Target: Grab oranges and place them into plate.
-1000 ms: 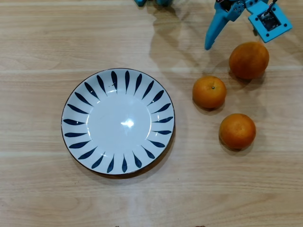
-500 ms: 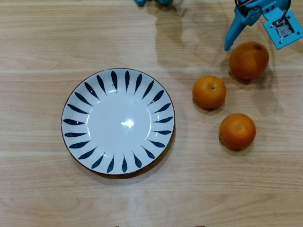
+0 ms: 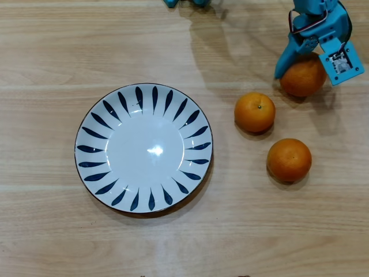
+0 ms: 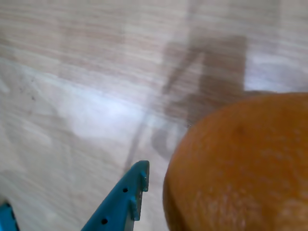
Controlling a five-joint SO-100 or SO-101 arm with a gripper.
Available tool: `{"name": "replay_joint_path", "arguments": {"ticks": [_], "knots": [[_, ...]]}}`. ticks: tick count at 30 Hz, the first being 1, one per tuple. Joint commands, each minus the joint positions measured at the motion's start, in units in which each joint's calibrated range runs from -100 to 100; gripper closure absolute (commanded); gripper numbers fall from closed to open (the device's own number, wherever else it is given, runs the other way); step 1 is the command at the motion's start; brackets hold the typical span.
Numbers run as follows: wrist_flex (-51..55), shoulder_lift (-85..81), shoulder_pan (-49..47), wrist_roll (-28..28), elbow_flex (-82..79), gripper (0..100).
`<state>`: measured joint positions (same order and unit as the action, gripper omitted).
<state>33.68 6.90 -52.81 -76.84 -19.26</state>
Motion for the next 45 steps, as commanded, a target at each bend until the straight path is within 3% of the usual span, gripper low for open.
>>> {"name": "replay_joint_path", "arguments": {"ticks": [1, 12, 19, 27, 36, 45], "knots": [[-4.0, 1.2, 0.7, -0.2, -0.4, 51], [-4.1, 2.5, 0.4, 0.3, -0.5, 52], [-3.7, 2.2, 0.0, 0.3, -0.5, 68], [-1.7, -4.3, 0.2, 0.9, -0.3, 64], [22.4, -25.6, 9.3, 9.1, 6.2, 64], [23.0, -43.0, 29.5, 21.4, -1.3, 64]]}}
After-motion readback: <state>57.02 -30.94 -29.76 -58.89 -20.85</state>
